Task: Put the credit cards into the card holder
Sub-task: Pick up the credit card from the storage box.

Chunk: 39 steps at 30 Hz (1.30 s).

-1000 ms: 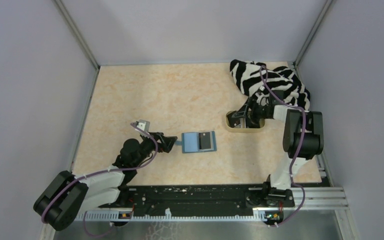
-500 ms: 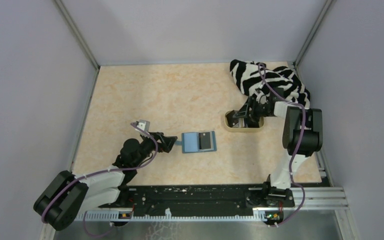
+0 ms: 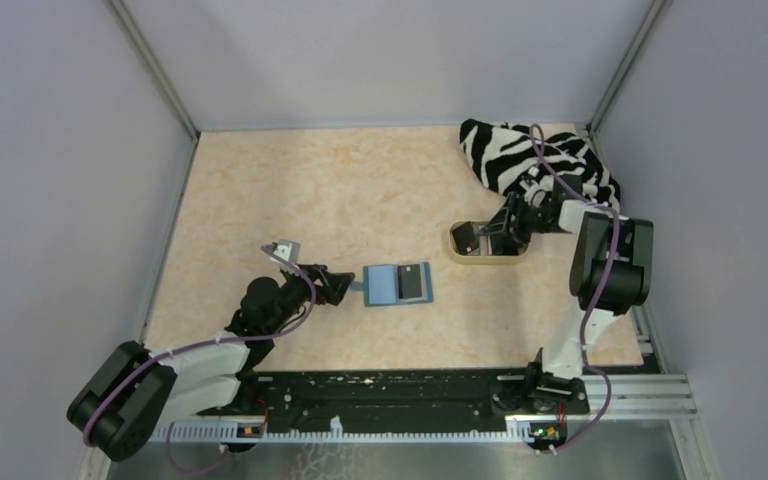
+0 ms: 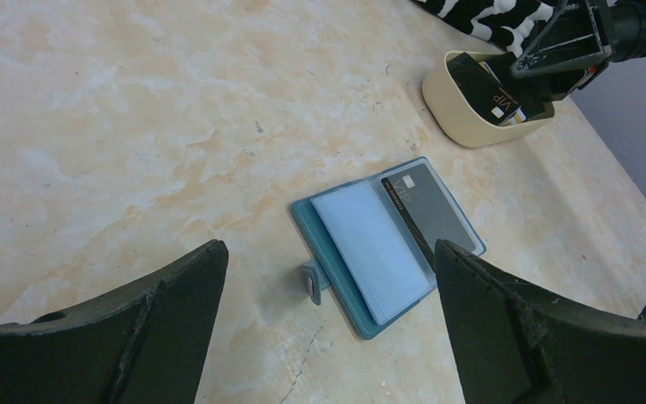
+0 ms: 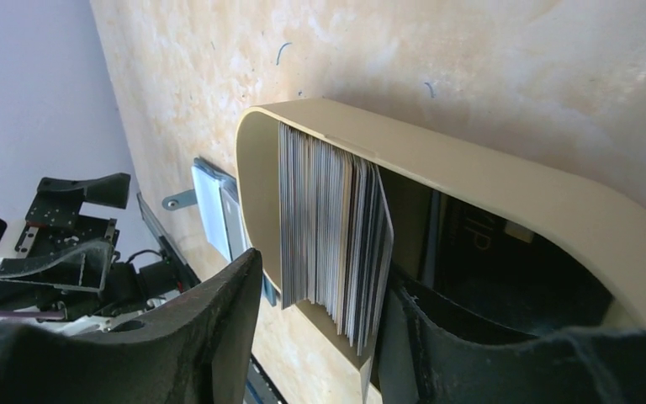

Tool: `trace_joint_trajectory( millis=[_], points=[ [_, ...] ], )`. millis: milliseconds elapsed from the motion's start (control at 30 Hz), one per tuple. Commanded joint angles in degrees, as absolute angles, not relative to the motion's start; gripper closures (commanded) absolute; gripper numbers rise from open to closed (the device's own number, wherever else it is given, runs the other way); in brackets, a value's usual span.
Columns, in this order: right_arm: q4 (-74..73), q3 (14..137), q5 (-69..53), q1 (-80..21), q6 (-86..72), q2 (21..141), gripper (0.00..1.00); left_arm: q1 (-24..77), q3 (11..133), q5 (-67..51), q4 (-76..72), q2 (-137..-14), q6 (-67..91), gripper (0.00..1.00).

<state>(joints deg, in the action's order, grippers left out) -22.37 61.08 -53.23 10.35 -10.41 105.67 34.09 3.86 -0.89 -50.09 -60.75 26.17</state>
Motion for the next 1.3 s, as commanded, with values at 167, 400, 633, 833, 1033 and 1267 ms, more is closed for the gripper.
trace_joint_trajectory(
  millis=[167,400,633,833,1033,1267],
  points=[
    [-24.22,64.56,-51.64,13.13,-8.1,103.62,0.57,34.02,4.83,-0.63,-50.28,-60.7,26.54,0.02],
    [-24.65,64.78,-49.96,14.48,-8.26,103.34,0.67,34.02,4.81,-0.61,-50.28,-60.62,26.54,0.02],
    [-24.95,65.09,-47.61,15.79,-8.49,102.25,0.91,34.03,4.83,-0.75,-50.27,-60.64,26.53,0.02],
    [-25.4,65.32,-45.89,16.43,-8.36,100.04,1.0,34.04,5.04,-0.79,-50.18,-60.7,26.46,0.02],
    [-25.92,65.58,-45.1,16.63,-7.43,99.68,0.97,34.06,5.08,-0.88,-50.1,-60.67,26.37,0.02],
    [-26.91,66.22,-45.92,16.74,-6.45,101.43,0.87,34.02,5.18,-0.97,-49.93,-60.88,26.35,0.02]
  ],
)
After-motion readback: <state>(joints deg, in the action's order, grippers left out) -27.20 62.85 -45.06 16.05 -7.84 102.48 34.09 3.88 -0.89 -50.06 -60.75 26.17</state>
